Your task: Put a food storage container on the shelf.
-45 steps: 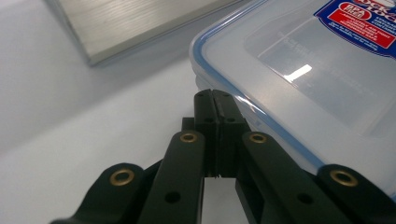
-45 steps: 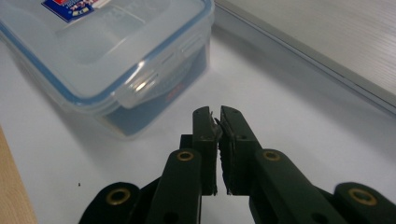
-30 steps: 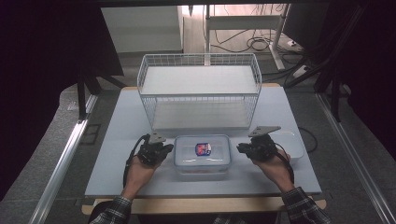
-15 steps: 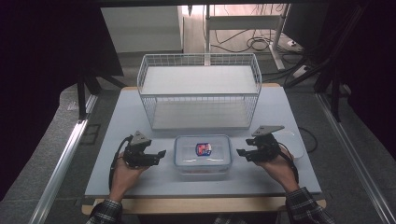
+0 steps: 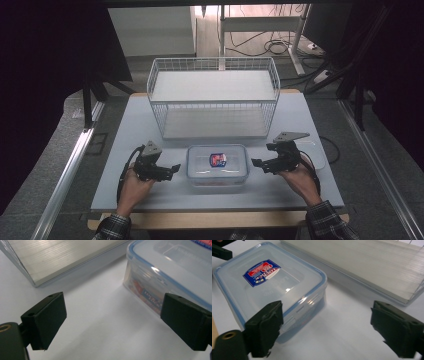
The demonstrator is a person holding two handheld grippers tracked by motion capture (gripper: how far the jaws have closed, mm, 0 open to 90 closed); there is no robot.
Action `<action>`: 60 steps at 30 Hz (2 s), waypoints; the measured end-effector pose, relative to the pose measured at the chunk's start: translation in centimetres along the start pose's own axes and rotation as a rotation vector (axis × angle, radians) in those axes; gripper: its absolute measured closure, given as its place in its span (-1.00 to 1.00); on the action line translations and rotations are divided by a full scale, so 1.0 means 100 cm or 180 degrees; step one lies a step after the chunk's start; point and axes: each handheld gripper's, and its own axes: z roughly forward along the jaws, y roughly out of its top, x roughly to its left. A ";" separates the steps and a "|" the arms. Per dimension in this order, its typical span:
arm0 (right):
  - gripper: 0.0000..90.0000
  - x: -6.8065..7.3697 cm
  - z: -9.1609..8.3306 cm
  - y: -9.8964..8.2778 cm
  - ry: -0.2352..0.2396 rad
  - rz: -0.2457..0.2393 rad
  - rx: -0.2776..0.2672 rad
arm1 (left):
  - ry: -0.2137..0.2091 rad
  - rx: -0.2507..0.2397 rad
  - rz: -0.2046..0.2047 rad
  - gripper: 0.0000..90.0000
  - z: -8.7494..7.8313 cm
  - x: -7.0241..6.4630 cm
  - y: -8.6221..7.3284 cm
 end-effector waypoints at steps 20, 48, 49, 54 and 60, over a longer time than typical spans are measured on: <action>-0.92 0.025 0.013 0.008 0.0107 -0.0043 0.0110 | -0.0239 0.0190 0.0052 -0.92 0.004 -0.014 0.030; -0.88 0.018 0.058 0.008 0.0757 0.0704 0.0567 | -0.1480 0.0520 -0.0563 -0.94 0.051 -0.014 0.029; -0.88 0.018 0.058 0.008 0.0757 0.0704 0.0567 | -0.1480 0.0520 -0.0563 -0.90 0.051 -0.014 0.029; -0.67 0.014 0.053 0.004 0.0889 0.0952 0.0688 | -0.1589 0.0498 -0.0831 -0.64 0.041 -0.009 0.020; -0.38 0.009 0.044 -0.003 0.1042 0.1209 0.0671 | -0.1573 0.0396 -0.1064 -0.39 0.032 -0.008 0.017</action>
